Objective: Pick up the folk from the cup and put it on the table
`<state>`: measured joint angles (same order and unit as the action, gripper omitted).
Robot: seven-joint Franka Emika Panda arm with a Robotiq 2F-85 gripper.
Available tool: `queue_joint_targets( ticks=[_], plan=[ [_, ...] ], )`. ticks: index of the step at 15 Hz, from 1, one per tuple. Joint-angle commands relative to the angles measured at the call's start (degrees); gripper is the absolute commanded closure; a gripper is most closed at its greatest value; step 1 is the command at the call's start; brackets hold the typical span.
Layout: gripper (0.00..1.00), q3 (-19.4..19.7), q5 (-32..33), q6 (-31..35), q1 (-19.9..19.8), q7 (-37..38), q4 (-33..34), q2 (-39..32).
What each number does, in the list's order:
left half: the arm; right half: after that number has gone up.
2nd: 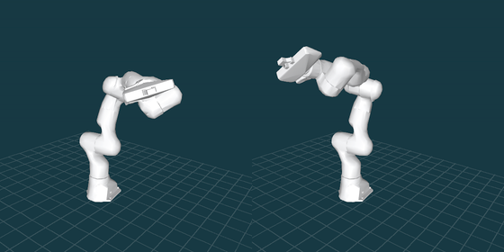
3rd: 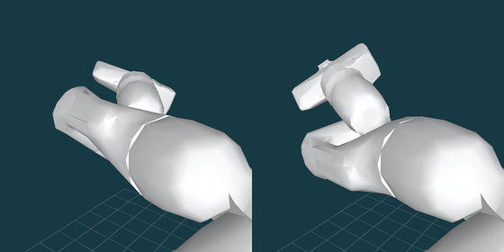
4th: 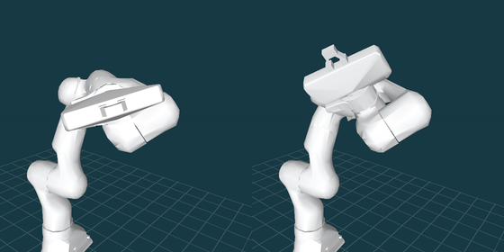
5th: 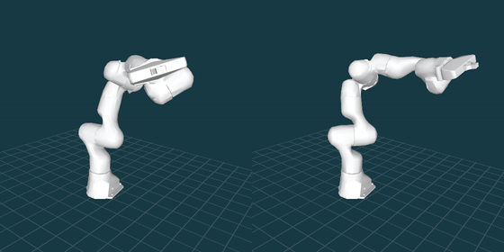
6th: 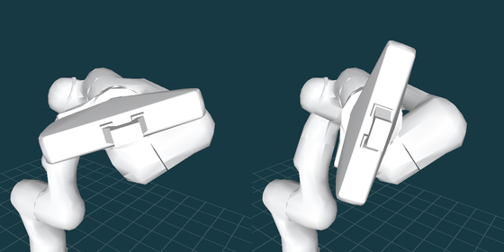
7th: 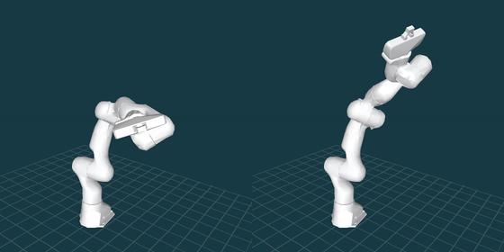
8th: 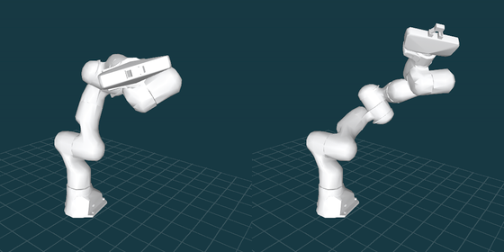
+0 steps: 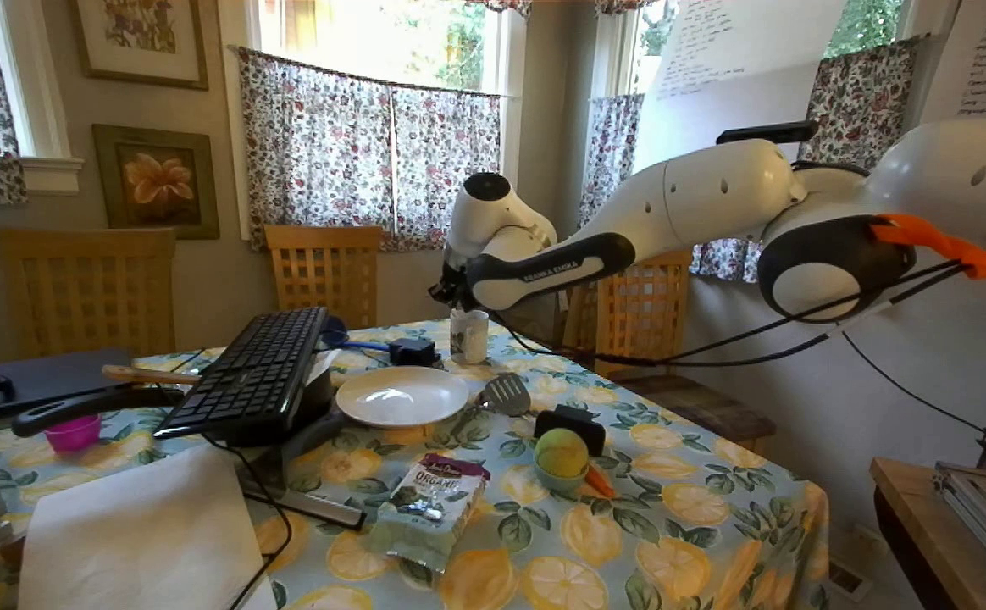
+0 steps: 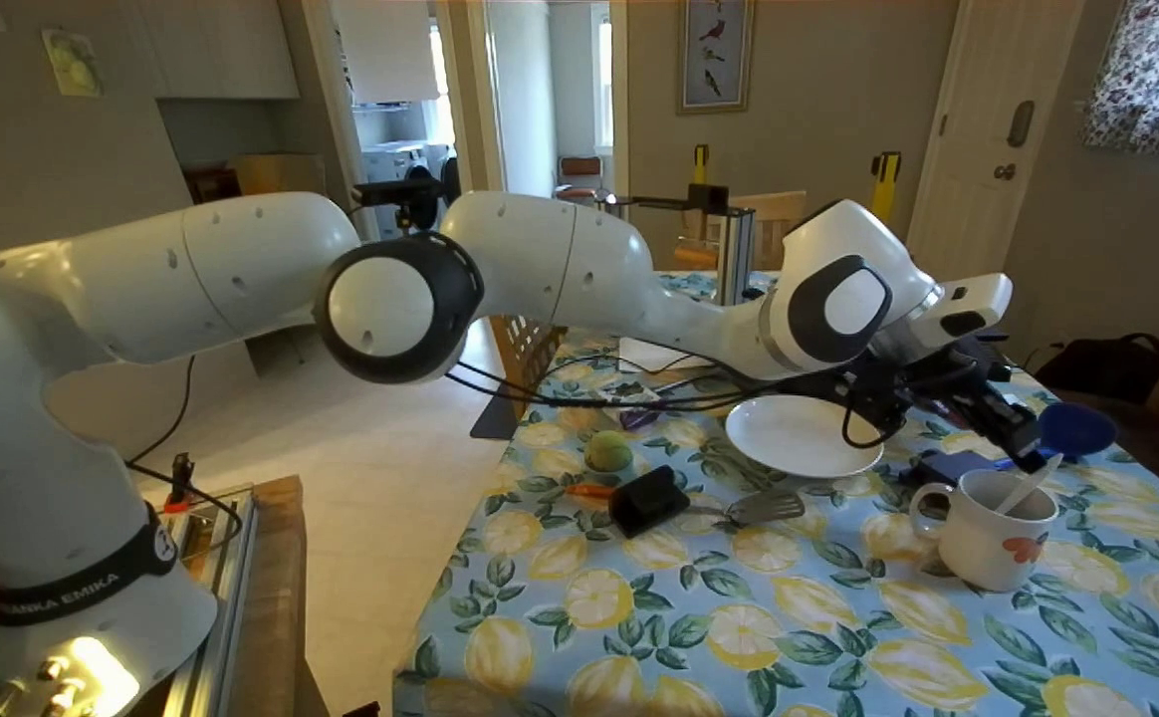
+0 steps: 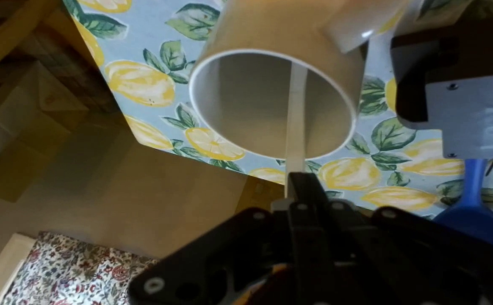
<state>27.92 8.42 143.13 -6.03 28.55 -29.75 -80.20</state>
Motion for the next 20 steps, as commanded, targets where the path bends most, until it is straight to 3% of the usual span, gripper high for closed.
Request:
queue_joint_targets(
  ticks=[1,4,5,6,11,16,20],
  plan=[
    [1.0,3.0,1.3,-1.1,1.3,2.7,1.1,-0.4],
    [0.99,4.1,1.1,-1.3,2.3,1.9,0.9,-0.2],
    [0.74,5.8,1.6,-2.9,3.0,4.4,0.7,-0.1],
    [0.73,8.0,2.2,-4.3,3.7,7.1,0.7,-0.2],
    [0.41,16.4,4.2,-15.2,6.8,16.2,0.5,-0.8],
    [0.05,16.2,2.8,-19.2,7.2,12.8,1.1,-1.1],
    [0.0,14.7,1.6,-17.2,6.0,10.2,1.5,-0.8]
  ],
)
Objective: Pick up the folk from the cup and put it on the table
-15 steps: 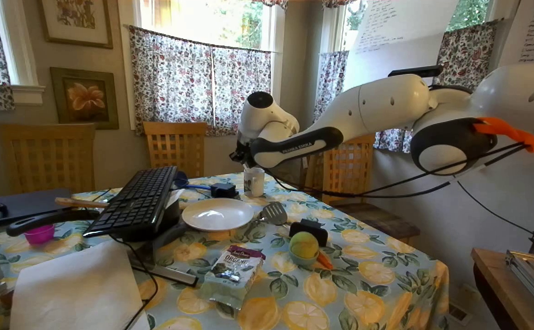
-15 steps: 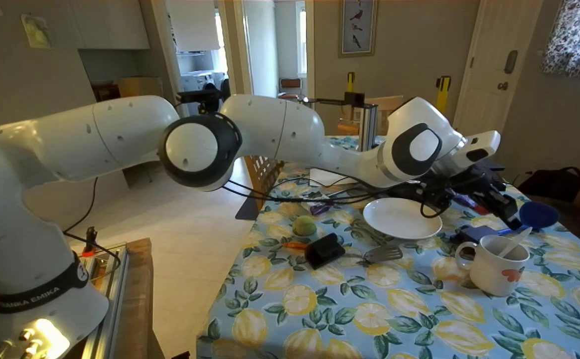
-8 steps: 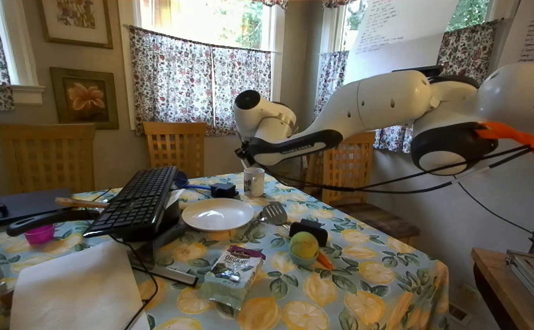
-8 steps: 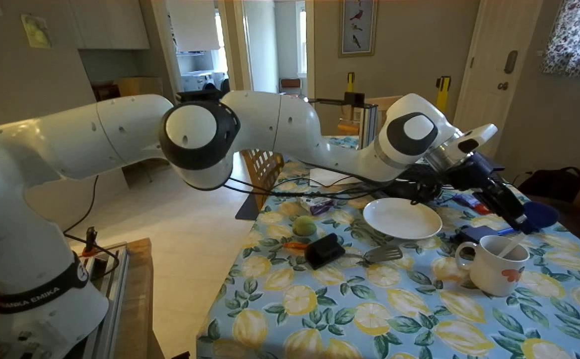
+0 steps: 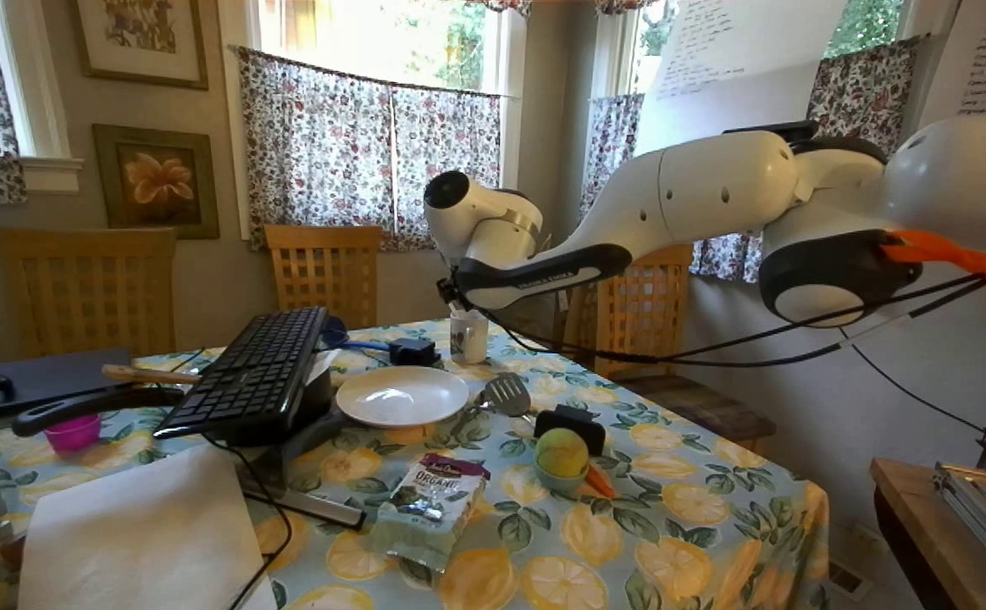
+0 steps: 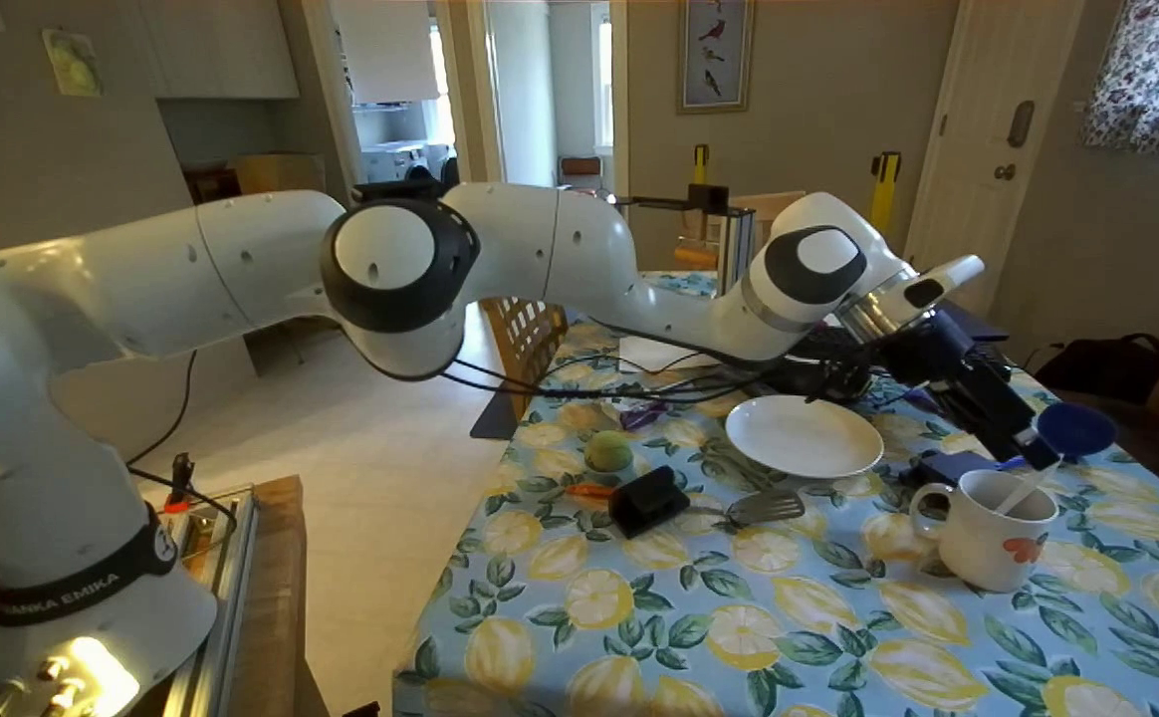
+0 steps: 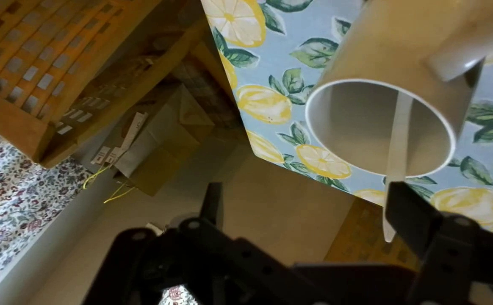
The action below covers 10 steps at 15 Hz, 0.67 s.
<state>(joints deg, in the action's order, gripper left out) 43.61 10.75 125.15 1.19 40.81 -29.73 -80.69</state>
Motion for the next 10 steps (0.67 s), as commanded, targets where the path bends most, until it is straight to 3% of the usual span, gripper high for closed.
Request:
queue_joint_targets(
  ticks=[1,4,10],
  plan=[
    [0.0,-0.2,-0.1,0.0,-0.1,-0.4,0.0,0.0],
    [0.0,-0.4,-0.1,0.1,-0.4,-0.8,0.1,0.0],
    [0.0,-0.8,0.1,17.8,-4.0,-4.6,1.7,-2.3]
  ],
)
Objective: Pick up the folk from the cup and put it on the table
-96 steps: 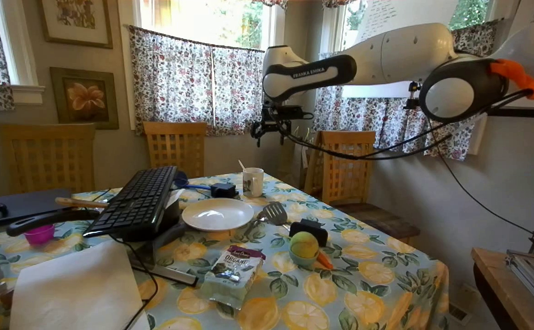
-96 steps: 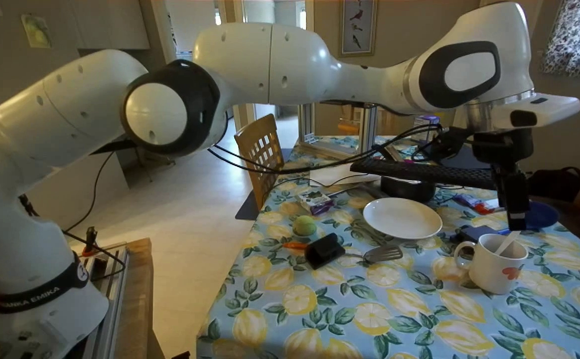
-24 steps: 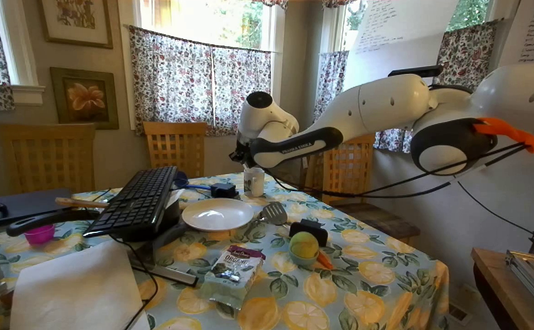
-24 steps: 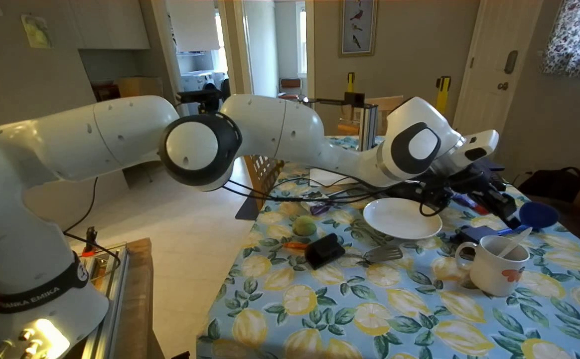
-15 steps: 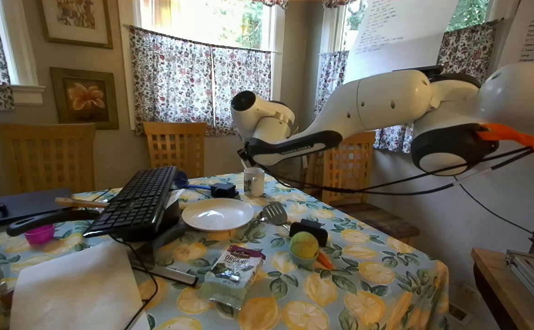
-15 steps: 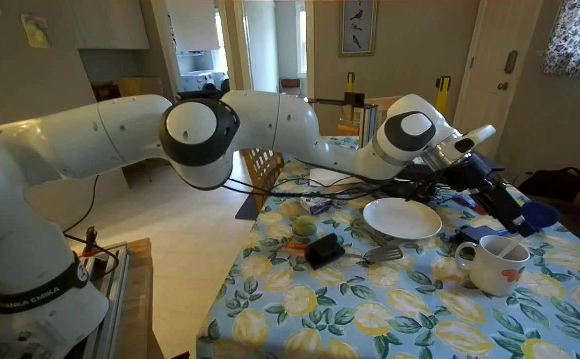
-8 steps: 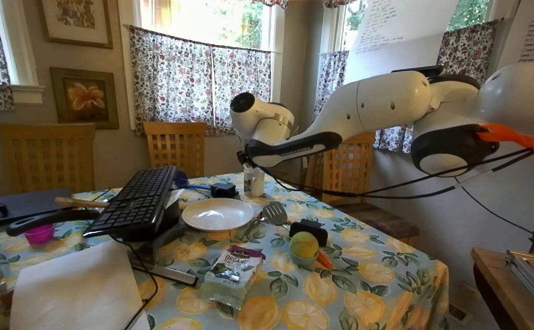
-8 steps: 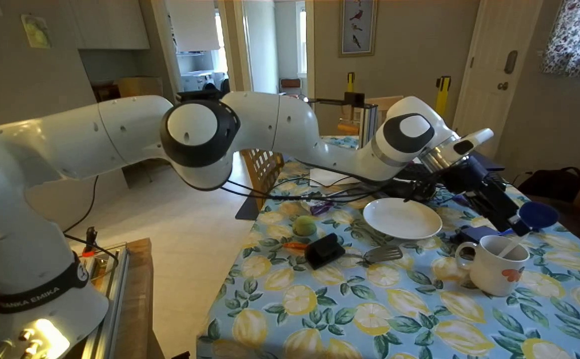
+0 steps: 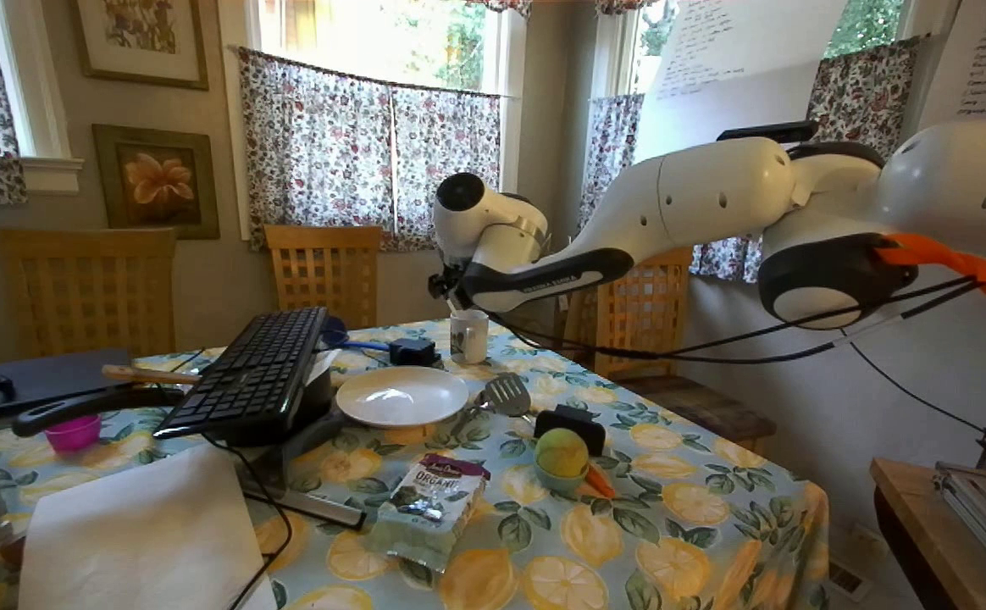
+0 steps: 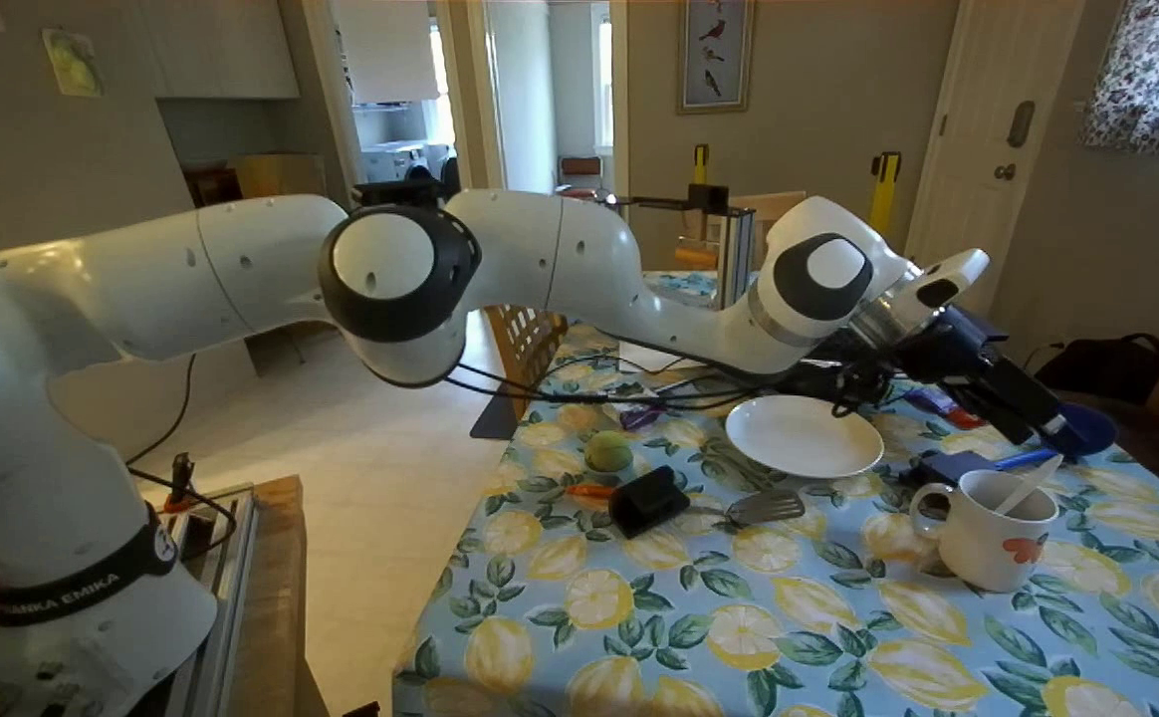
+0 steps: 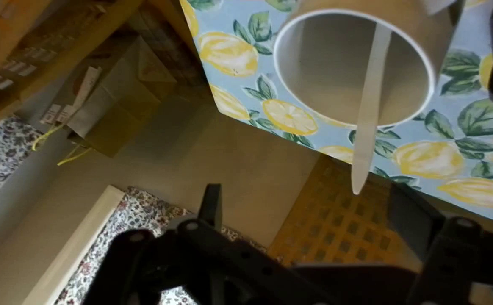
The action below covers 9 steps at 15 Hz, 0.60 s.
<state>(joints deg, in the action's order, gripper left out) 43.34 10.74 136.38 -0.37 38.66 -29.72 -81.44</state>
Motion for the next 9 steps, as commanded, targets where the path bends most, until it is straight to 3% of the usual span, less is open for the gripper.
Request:
queue_joint_targets(
  ticks=[1,5,9],
  plan=[
    [0.0,-1.8,-0.8,9.4,-3.5,-3.8,1.6,-1.8],
    [0.0,-8.4,-2.8,16.2,-6.9,-9.5,0.9,-2.1],
    [0.0,-14.0,-2.1,18.1,-8.8,-14.1,0.7,-2.2]
  ],
)
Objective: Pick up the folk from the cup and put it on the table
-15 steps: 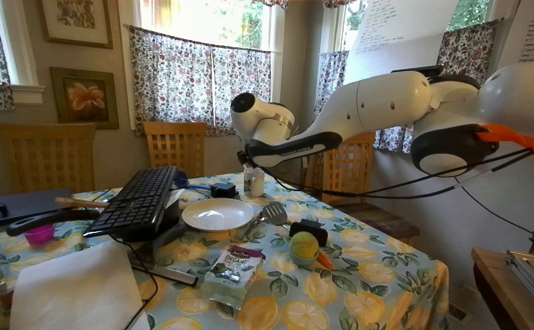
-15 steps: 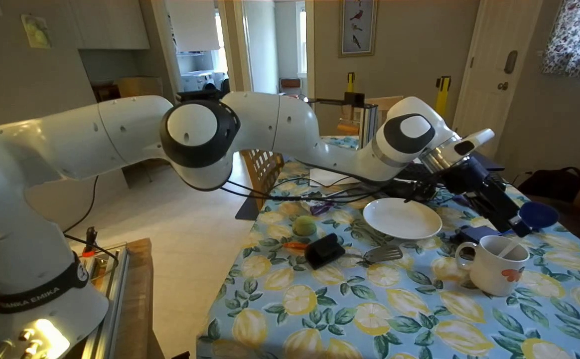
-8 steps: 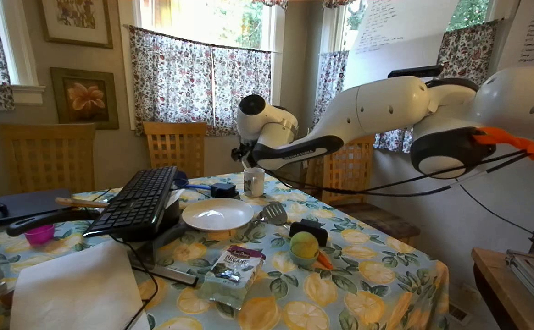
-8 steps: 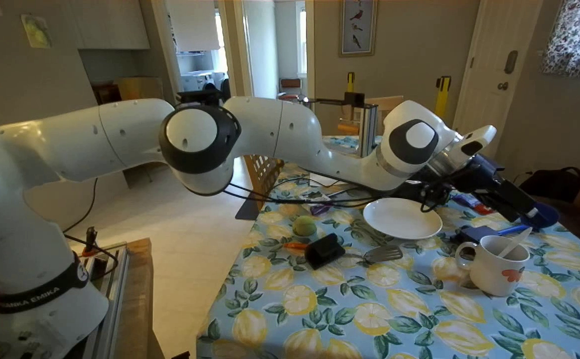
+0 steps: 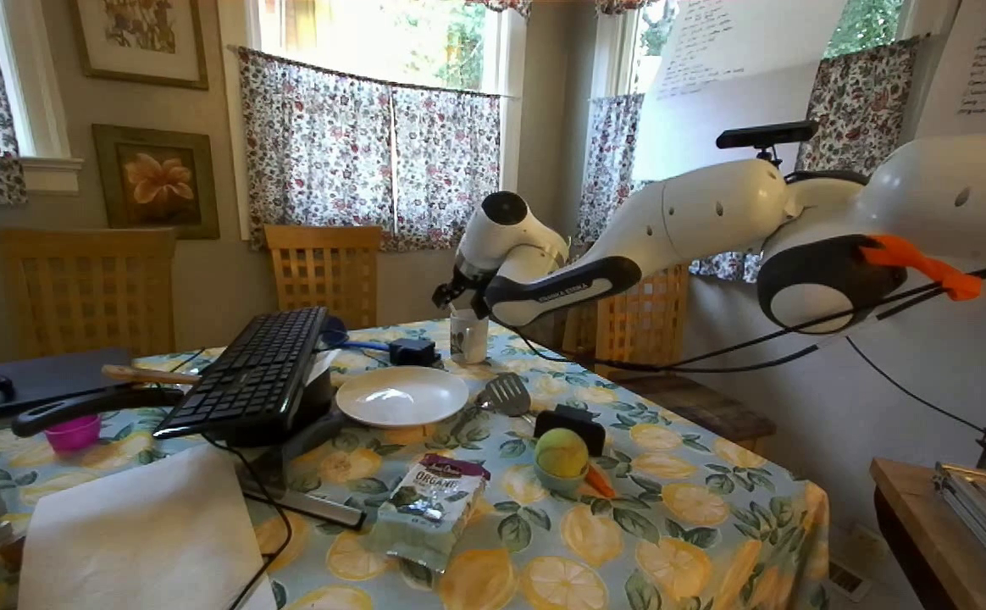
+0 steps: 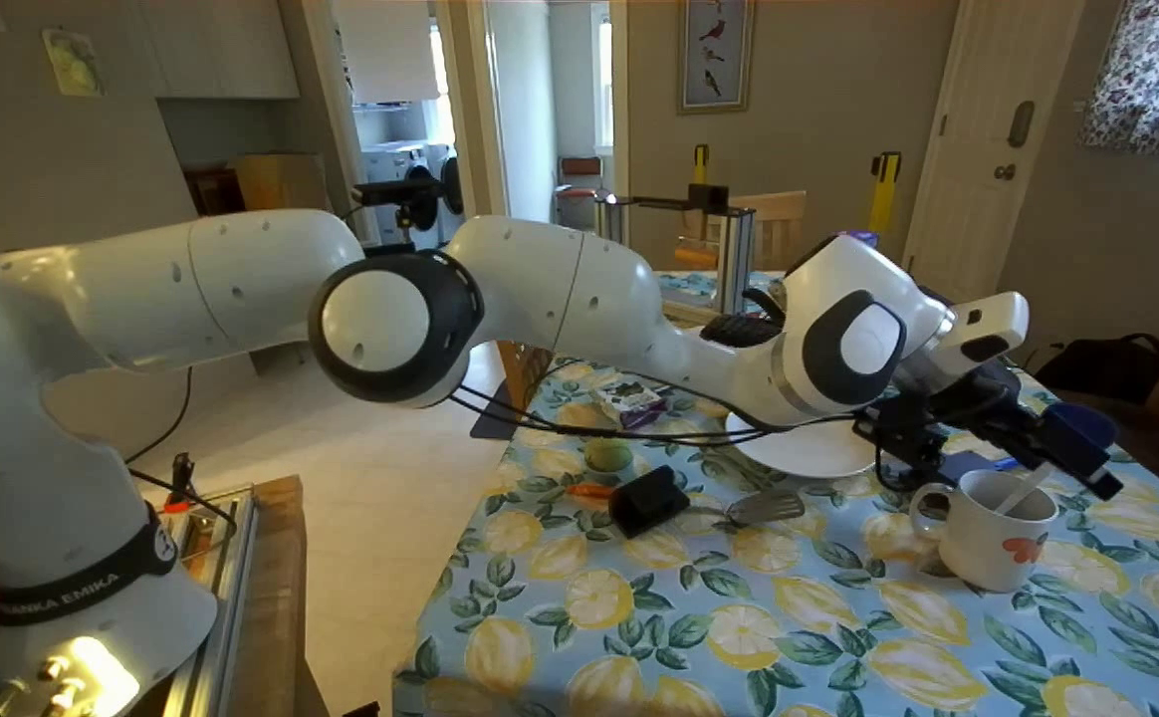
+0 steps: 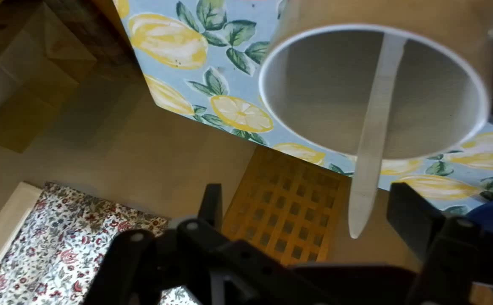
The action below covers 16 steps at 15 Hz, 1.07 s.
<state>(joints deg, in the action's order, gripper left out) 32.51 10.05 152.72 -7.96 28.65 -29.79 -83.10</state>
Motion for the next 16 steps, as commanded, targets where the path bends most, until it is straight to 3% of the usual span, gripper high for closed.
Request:
queue_joint_targets(
  ticks=[1,5,6,7,9,16],
  plan=[
    [0.0,-3.9,-1.2,1.6,-1.3,-4.6,0.8,-0.5],
    [0.0,-4.4,-0.4,0.3,-1.2,-3.9,0.8,-0.3],
    [0.05,-4.2,-0.3,0.3,-1.2,-3.6,0.9,-0.3],
    [0.26,-4.1,-0.3,0.2,-1.2,-3.4,0.9,-0.3],
    [0.32,-3.8,-0.1,0.2,-1.1,-3.0,0.9,-0.4],
    [0.83,-3.2,0.2,0.1,-0.9,-2.8,1.1,-0.5]
  ],
)
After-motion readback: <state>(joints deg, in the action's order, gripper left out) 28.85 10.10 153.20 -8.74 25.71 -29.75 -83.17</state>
